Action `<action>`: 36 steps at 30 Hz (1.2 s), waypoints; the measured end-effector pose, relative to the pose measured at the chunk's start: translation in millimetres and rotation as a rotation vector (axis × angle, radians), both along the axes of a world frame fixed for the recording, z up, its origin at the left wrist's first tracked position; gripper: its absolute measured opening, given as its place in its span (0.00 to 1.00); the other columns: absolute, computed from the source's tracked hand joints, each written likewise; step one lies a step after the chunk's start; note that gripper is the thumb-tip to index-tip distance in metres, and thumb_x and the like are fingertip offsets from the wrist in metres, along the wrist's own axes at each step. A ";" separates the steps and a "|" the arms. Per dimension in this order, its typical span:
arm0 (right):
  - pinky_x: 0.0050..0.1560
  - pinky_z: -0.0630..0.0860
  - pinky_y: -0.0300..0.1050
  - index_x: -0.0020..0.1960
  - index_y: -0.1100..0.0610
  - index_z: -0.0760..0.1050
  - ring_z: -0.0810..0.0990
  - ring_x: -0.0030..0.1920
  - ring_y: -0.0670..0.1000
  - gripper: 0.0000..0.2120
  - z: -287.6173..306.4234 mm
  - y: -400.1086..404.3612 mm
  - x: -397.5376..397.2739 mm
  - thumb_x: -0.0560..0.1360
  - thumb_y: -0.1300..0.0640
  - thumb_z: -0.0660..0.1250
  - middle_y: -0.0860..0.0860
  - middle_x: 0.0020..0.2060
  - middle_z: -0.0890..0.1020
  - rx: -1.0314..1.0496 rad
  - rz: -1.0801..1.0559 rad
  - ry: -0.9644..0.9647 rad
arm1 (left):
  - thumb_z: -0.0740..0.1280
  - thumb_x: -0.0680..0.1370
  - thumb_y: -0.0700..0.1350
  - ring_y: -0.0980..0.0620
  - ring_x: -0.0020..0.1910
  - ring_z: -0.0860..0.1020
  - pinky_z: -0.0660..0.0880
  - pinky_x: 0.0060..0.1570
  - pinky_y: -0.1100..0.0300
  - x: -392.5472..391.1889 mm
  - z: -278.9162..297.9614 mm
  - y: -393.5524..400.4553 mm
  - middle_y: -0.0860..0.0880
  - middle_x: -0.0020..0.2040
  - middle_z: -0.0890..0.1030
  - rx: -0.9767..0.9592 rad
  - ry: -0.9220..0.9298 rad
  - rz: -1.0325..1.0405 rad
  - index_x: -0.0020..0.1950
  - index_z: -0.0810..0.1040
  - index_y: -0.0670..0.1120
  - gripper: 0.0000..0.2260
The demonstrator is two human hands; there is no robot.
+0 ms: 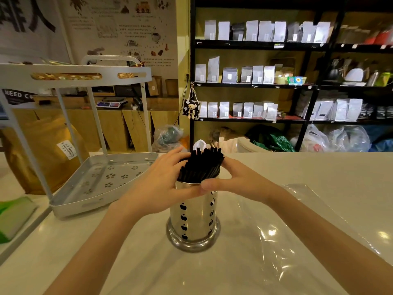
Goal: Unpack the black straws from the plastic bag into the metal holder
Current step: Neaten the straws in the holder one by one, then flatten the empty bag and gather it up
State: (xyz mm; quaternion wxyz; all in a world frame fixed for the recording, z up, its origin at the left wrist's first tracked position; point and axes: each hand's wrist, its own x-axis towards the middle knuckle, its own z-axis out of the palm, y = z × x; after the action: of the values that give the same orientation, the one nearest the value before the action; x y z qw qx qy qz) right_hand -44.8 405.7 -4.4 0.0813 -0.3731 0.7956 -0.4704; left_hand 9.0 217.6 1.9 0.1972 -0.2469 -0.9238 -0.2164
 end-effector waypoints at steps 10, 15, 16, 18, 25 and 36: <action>0.47 0.78 0.37 0.59 0.57 0.72 0.81 0.46 0.45 0.18 59.1 53.3 0.5 0.71 0.68 0.63 0.50 0.46 0.81 -0.524 -0.469 0.208 | 0.60 0.75 0.51 0.57 0.60 0.71 0.67 0.60 0.66 79.4 1.1 60.7 0.51 0.59 0.74 0.334 0.436 -0.108 0.62 0.71 0.47 0.17; 0.33 0.77 0.36 0.44 0.57 0.75 0.79 0.32 0.46 0.09 57.5 80.6 1.7 0.74 0.68 0.59 0.52 0.34 0.80 -0.735 -0.805 0.212 | 0.48 0.79 0.56 0.56 0.74 0.43 0.40 0.72 0.58 80.1 -81.8 141.8 0.50 0.77 0.47 -0.231 -0.259 -0.316 0.74 0.49 0.48 0.25; 0.32 0.76 0.36 0.44 0.57 0.75 0.78 0.30 0.46 0.09 51.8 84.7 3.1 0.74 0.68 0.59 0.53 0.34 0.80 -0.720 -0.830 0.202 | 0.47 0.80 0.56 0.55 0.74 0.41 0.38 0.72 0.55 71.2 -94.9 149.8 0.49 0.77 0.44 -0.350 -0.325 -0.300 0.74 0.46 0.47 0.26; 0.29 0.74 0.36 0.44 0.60 0.75 0.76 0.28 0.47 0.08 39.2 93.6 6.1 0.73 0.68 0.59 0.54 0.32 0.79 -0.657 -0.869 0.188 | 0.45 0.80 0.56 0.53 0.74 0.40 0.38 0.72 0.52 58.4 -115.2 159.1 0.47 0.77 0.43 -0.451 -0.377 -0.281 0.74 0.44 0.45 0.26; 0.27 0.72 0.37 0.38 0.55 0.74 0.75 0.27 0.48 0.10 -0.6 150.6 28.2 0.74 0.64 0.60 0.53 0.30 0.79 -0.511 -1.044 0.065 | 0.46 0.79 0.57 0.52 0.75 0.43 0.41 0.71 0.51 47.1 -144.7 167.0 0.48 0.77 0.44 -0.454 -0.344 -0.288 0.74 0.45 0.47 0.27; 0.48 0.73 0.44 0.49 0.62 0.79 0.78 0.49 0.55 0.09 -91.0 233.4 84.2 0.72 0.58 0.67 0.57 0.48 0.82 0.187 -1.238 -0.119 | 0.49 0.78 0.60 0.52 0.75 0.43 0.42 0.71 0.48 -11.2 -139.9 154.6 0.48 0.77 0.44 -0.416 -0.317 -0.262 0.73 0.49 0.56 0.25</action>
State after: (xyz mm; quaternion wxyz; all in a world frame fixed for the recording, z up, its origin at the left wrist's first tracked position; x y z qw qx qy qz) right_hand 39.4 639.1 -95.3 -0.1299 0.1922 0.8959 -0.3788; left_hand -2.2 372.1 -137.9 -0.0339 -0.3621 -0.9279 -0.0818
